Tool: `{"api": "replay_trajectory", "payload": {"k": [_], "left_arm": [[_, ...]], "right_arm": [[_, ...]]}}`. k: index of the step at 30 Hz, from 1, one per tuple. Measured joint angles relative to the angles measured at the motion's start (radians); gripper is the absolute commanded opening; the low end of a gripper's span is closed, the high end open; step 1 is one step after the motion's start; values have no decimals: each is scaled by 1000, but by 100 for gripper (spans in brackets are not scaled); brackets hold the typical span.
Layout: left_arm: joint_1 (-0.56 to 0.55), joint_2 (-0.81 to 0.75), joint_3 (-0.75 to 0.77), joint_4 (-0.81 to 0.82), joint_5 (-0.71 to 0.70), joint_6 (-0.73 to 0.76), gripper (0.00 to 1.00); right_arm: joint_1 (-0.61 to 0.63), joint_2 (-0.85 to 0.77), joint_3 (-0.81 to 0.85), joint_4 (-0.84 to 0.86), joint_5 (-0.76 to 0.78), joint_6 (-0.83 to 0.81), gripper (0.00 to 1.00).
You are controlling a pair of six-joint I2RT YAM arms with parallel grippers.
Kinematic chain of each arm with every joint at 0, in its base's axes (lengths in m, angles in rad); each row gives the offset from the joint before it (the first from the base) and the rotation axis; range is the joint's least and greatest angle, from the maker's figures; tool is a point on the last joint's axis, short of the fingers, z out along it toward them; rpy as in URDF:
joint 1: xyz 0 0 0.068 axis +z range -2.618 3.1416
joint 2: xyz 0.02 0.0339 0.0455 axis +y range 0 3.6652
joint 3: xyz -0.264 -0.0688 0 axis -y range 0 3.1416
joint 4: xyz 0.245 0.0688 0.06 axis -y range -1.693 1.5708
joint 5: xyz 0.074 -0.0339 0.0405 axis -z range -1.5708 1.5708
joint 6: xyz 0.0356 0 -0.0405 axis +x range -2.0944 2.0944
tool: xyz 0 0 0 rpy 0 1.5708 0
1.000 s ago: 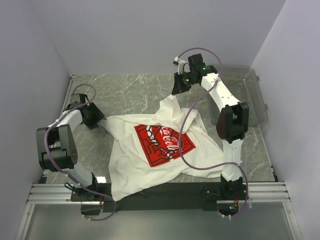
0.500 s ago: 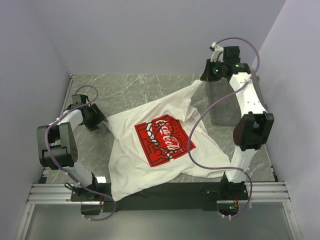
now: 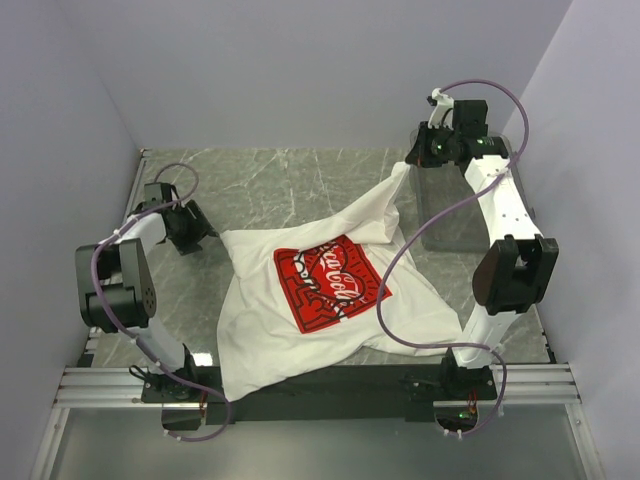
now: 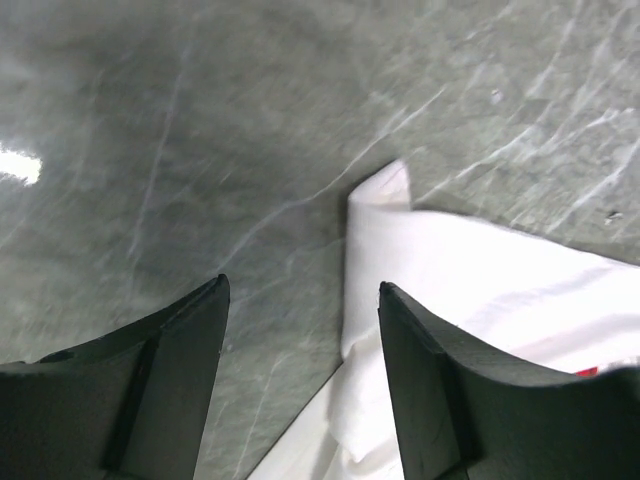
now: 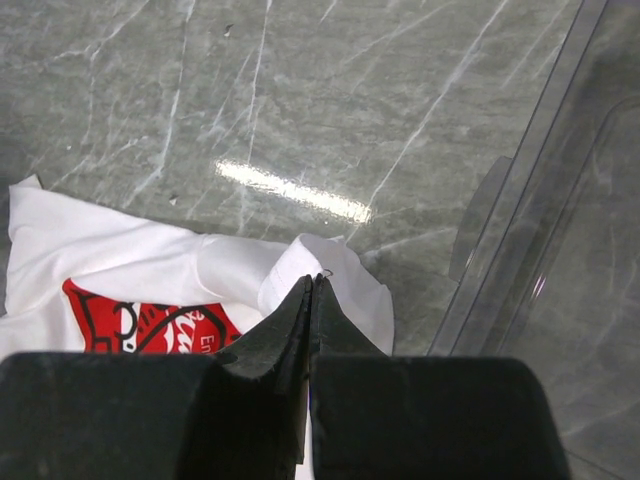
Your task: Fold and stack the t-shirts
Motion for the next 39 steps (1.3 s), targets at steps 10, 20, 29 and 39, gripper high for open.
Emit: {"api": "replay_trajectory", "payload": {"k": [10,20,29,39], "left_arm": [[-122,169,124,5,42,6,1],[-293,-71,148,-77,3,-18,22],[-675,-107,168,-142,76,-34,59],[-679,-295,175,-221,-194,40,71]], "right_arm": [[0,11,0,3,-26,3,0],[0,11,-26,7,-42,3,0],[0,11,-38,10,-45,3,0],[0,11,-55,10,-54,4,0]]}}
